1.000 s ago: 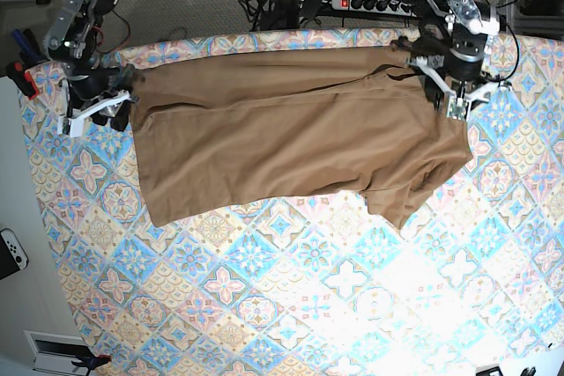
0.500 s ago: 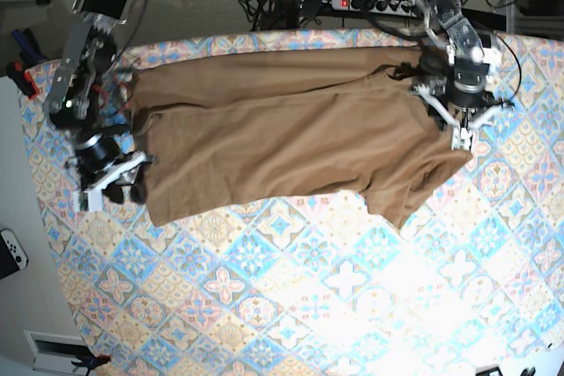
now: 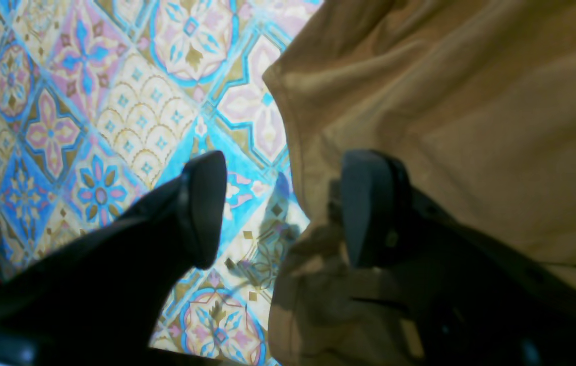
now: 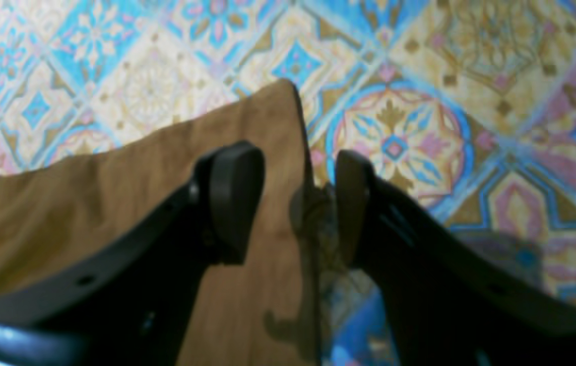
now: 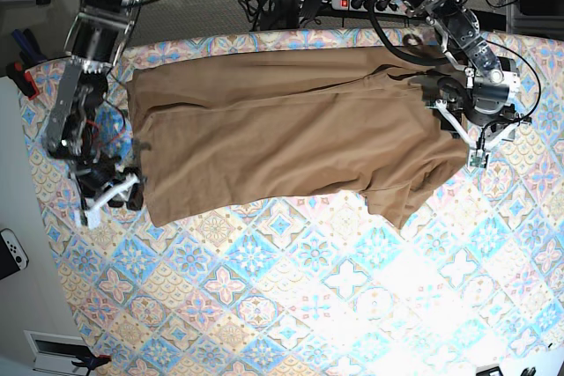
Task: Layout the t-shirt on the table in an organized manner, then fold the t-shirt properly
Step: 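Grasp the hem corners with both grippers, left gripper reaching to the hem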
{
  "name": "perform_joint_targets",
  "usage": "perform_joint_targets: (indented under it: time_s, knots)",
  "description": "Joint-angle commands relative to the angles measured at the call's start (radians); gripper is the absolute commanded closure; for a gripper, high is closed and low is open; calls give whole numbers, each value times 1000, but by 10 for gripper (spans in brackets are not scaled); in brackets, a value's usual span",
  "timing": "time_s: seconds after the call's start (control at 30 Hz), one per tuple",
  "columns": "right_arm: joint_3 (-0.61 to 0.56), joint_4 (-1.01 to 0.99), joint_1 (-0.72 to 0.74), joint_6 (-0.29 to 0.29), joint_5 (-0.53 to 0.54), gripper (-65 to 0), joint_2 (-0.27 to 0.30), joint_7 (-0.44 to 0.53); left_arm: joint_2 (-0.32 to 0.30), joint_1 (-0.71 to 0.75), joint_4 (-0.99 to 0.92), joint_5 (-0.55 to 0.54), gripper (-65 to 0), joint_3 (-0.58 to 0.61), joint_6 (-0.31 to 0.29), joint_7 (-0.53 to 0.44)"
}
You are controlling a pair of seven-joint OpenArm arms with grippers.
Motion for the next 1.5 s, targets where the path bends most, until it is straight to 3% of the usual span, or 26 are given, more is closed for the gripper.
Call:
perform_joint_targets:
  time_s: [0.0, 0.13, 0.47, 0.57, 0.67, 0.9, 1.2, 1.47]
  knots:
    - [-9, -10, 34, 8, 19, -258, 10, 43, -7, -11, 18, -2, -349, 1, 5, -15]
    - [-84, -107, 40, 8, 19, -258, 50, 106, -7, -10, 18, -2, -349, 1, 5, -15]
    - [-135, -389, 131, 22, 21, -258, 51, 246, -7, -13, 18, -1, -349, 1, 5, -15]
    - [-135, -437, 132, 65, 21, -258, 51, 249, -7, -13, 18, -1, -349, 1, 5, -15]
    - [-146, -447, 160, 66, 19, -258, 51, 247, -9, -14, 16, -1, -349, 4, 5, -15]
    - [-301, -446, 168, 66, 21, -258, 47, 247, -38, -53, -35, 1, -349, 5, 5, -15]
    - [-310, -438, 166, 66, 21, -258, 47, 247, -82, -110, -111, 1, -349, 5, 5, -17]
    - [-311, -435, 163, 66, 21, -258, 47, 243, -202, -301, -326, -8, -355, 136, 5, -17]
